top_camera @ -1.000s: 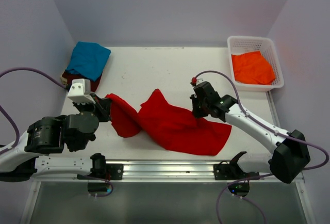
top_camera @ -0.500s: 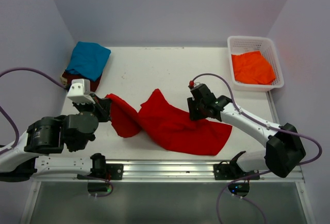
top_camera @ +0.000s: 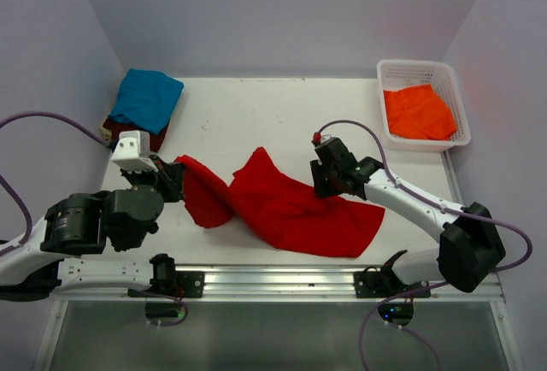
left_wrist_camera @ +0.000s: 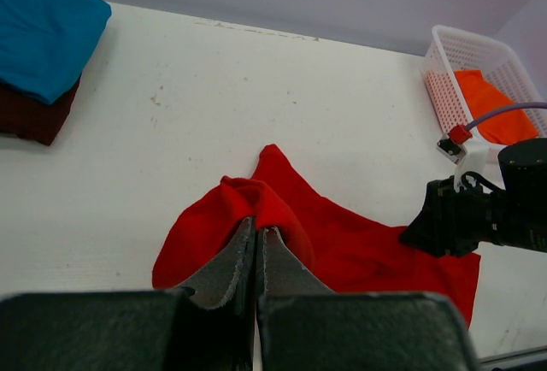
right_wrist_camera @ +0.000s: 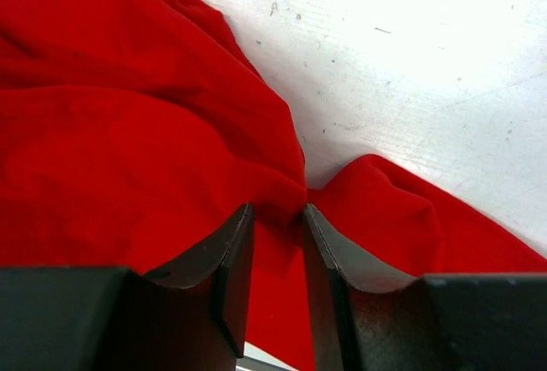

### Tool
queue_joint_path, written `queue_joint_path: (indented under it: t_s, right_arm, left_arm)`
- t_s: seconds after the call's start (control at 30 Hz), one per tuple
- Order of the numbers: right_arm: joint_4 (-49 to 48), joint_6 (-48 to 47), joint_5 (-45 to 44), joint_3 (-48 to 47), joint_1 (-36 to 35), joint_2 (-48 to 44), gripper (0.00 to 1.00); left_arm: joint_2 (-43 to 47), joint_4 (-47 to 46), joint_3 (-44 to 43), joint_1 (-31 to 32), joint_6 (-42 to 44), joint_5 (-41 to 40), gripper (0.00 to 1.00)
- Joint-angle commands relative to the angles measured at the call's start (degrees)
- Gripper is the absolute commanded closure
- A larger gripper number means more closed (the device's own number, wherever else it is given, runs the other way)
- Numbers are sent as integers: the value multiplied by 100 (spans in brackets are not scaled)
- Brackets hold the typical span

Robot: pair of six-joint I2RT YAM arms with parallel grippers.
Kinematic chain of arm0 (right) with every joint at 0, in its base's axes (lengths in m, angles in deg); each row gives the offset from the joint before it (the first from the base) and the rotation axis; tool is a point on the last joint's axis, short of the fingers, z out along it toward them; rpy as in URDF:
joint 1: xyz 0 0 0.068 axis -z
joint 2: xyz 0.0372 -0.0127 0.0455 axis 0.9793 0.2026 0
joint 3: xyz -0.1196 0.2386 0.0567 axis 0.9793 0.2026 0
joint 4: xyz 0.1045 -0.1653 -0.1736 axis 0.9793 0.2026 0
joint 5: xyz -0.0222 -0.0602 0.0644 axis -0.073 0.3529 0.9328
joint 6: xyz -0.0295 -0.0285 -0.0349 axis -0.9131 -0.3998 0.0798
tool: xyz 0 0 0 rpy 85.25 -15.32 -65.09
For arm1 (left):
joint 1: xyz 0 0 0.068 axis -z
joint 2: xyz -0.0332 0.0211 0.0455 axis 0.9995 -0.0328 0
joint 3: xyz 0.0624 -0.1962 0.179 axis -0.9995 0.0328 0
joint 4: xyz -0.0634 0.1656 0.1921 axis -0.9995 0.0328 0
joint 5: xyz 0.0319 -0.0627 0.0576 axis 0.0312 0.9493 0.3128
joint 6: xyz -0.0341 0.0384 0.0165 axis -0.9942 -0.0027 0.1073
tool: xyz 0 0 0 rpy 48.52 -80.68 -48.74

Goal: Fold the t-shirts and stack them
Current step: Flatten out the tshirt

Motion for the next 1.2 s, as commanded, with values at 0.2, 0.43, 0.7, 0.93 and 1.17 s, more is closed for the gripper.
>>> queue_joint_path:
  t_s: [0.2, 0.43, 0.7, 0.93, 1.17]
  right_arm:
    - [-199, -151, -151, -317, -28, 121, 68]
    - [-401, -169, -55, -326, -28, 508, 70]
    - [-516, -160, -81, -282, -28, 649, 100]
    - [-323, -195, -301, -387, -28, 394, 100]
    - [-15, -301, -757, -624, -28, -519, 96]
  left_arm:
    - [-63, -81, -26, -19, -127, -148, 100]
    - [-46, -64, -43, -19, -109, -139, 100]
    - [-11, -20, 44, -19, -197, -113, 100]
    - [-28, -20, 89, -19, -223, -130, 100]
    - [-89, -28, 80, -19, -232, -157, 100]
